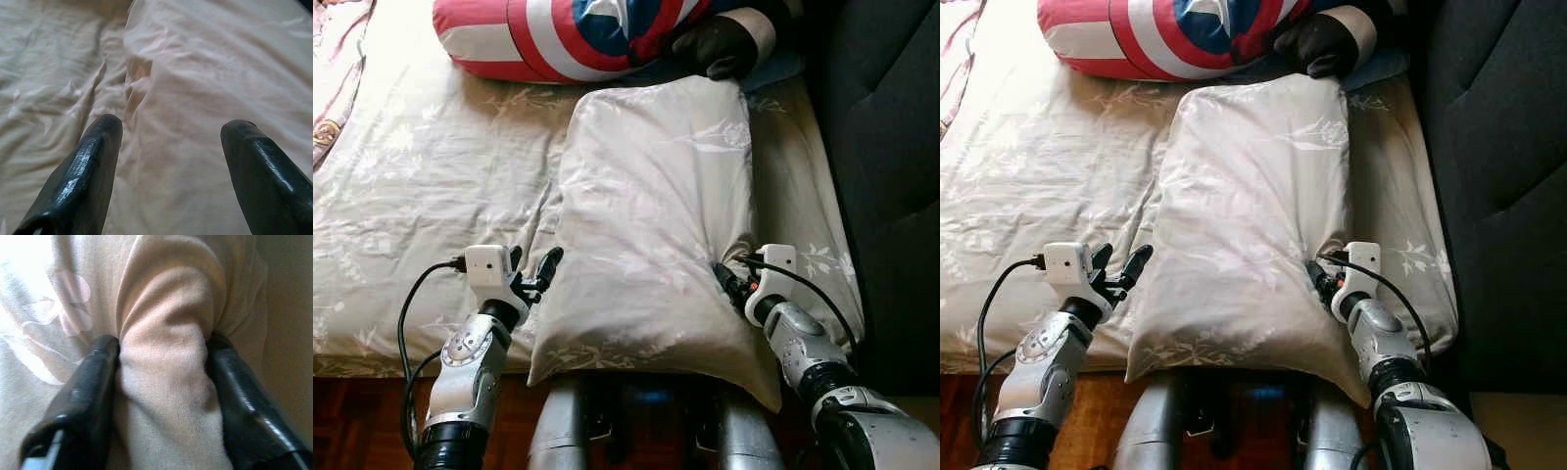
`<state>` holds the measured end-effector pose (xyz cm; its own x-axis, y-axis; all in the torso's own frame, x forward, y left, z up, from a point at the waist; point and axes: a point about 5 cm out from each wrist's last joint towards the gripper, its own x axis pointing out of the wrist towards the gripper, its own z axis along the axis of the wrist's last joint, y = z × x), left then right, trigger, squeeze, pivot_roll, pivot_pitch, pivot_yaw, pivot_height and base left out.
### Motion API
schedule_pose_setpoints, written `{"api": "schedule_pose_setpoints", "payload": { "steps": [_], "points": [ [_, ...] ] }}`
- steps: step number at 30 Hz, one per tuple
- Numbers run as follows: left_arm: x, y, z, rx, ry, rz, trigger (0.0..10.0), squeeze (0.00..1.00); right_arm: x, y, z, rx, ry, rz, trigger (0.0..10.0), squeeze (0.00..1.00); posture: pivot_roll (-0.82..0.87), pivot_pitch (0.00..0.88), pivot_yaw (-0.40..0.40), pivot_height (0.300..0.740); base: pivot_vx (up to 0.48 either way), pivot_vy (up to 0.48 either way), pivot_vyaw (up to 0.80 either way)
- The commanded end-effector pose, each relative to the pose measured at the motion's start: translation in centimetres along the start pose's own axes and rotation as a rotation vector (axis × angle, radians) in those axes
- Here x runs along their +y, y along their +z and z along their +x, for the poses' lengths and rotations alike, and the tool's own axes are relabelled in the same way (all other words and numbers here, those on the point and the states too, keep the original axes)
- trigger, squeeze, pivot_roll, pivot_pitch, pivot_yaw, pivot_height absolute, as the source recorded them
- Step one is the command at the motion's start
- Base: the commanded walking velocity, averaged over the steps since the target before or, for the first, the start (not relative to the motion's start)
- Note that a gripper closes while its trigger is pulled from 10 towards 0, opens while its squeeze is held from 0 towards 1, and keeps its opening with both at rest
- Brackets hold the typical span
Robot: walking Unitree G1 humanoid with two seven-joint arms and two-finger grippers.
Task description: Clean up the room
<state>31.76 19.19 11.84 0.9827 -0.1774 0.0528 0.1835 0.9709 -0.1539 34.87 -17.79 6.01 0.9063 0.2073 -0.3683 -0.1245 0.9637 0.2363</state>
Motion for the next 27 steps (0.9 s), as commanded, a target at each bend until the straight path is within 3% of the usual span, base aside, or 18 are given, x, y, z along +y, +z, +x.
{"api": "schedule_pose_setpoints", "payload": {
  "steps": [1, 16, 24, 27],
  "points": [
    [1.2, -0.7, -0.6, 0.027, 0.038, 0.002, 10.0, 0.0, 0.4, -6.3, -1.3, 0.245, 0.005, 0.019, 0.0, 0.0, 0.1, 0.38, 0.057, 0.644, 0.0, 0.0, 0.0],
    [2.2, -3.4, 1.8, 0.174, 0.072, -0.081, 10.0, 0.0, 0.9, -6.4, -1.2, 0.225, 0.026, 0.026, 0.0, 0.0, 0.06, 0.404, 0.029, 0.644, 0.0, 0.0, 0.0],
    [1.1, -4.5, 2.7, 0.216, 0.067, -0.117, 10.0, 0.0, 1.7, -6.8, -1.2, 0.206, 0.063, 0.039, 0.0, 0.0, 0.02, 0.426, 0.011, 0.644, 0.0, 0.0, 0.0],
    [0.9, -5.1, 2.5, 0.234, 0.075, -0.185, 10.0, 0.0, 1.8, -6.9, -1.3, 0.203, 0.075, 0.038, 0.0, 0.0, 0.0, 0.438, 0.002, 0.644, 0.0, 0.0, 0.0]
  ]
}}
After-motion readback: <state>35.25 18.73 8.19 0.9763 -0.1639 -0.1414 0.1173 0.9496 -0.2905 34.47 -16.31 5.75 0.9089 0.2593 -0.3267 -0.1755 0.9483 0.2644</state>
